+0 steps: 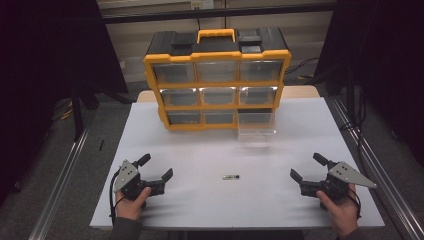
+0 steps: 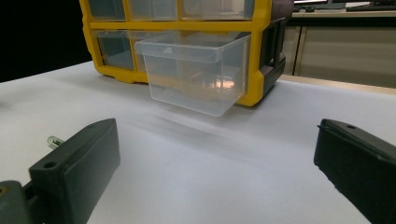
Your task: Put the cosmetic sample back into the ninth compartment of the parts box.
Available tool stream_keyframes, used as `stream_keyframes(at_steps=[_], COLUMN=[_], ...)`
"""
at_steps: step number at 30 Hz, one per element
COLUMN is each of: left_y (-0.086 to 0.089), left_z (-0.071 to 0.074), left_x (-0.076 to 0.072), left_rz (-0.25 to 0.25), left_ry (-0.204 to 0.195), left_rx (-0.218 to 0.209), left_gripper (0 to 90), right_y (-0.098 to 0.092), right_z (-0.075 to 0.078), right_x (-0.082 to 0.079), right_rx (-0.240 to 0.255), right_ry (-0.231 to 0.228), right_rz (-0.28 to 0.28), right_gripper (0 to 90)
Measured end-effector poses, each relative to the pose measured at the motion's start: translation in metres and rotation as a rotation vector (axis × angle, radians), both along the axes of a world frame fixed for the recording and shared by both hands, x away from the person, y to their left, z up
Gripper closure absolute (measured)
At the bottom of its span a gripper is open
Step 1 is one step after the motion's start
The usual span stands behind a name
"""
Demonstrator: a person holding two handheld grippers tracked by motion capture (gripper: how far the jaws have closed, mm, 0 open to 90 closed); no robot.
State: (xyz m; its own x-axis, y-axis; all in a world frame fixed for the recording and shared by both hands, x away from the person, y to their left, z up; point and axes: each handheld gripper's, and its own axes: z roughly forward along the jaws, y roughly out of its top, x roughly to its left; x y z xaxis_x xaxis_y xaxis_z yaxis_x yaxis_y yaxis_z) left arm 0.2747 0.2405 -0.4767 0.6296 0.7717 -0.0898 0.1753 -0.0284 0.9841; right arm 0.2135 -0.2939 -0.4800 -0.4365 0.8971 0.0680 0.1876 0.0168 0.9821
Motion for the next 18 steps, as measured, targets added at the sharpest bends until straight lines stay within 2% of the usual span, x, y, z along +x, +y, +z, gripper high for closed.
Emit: stream_keyframes(at_steps=[1, 2, 4, 5, 6, 7, 10, 14, 15, 17, 18], left_y=[0.005, 0.003, 0.003, 0.002, 0.002, 0.003, 0.002, -0.001, -0.003, -0.005, -0.010], left_z=[0.001, 0.000, 0.000, 0.000, 0.000, 0.001, 0.000, 0.005, 0.006, 0.007, 0.009], left_x=[0.000, 0.000, 0.000, 0.000, 0.000, 0.000, 0.001, 0.003, 0.004, 0.005, 0.006], left_rz=[-0.019, -0.011, -0.012, -0.010, -0.009, -0.013, -0.016, -0.034, -0.040, -0.041, -0.051], left_ry=[-0.004, 0.000, -0.001, -0.001, -0.001, -0.001, -0.005, 0.013, 0.017, 0.021, 0.027], left_rx=[0.063, 0.037, 0.039, 0.025, 0.023, 0.040, 0.033, 0.049, 0.032, 0.033, 0.020], left_gripper=[2.0, 2.0, 2.0, 2.0, 2.0, 2.0, 1.7, 1.1, 1.1, 1.0, 0.9], right_y=[0.000, 0.000, 0.001, 0.001, 0.001, 0.002, 0.002, 0.002, 0.002, 0.002, 0.002], right_z=[0.000, 0.000, 0.000, 0.000, 0.000, 0.000, 0.000, 0.000, 0.000, 0.000, 0.000], right_x=[0.000, 0.001, 0.001, 0.001, 0.001, 0.001, 0.001, 0.002, 0.002, 0.002, 0.002], right_rx=[-0.004, -0.003, -0.002, -0.001, -0.001, 0.000, 0.000, -0.002, -0.001, -0.002, -0.002], right_ry=[0.006, 0.005, 0.005, 0.007, 0.006, 0.006, 0.006, 0.002, 0.002, 0.002, 0.000], right_rz=[0.002, 0.003, 0.006, 0.007, 0.007, 0.006, 0.007, 0.009, 0.008, 0.007, 0.008], right_gripper=[0.0, 0.0, 0.0, 0.0, 0.0, 0.0, 0.0, 0.0, 0.0, 0.0, 0.0])
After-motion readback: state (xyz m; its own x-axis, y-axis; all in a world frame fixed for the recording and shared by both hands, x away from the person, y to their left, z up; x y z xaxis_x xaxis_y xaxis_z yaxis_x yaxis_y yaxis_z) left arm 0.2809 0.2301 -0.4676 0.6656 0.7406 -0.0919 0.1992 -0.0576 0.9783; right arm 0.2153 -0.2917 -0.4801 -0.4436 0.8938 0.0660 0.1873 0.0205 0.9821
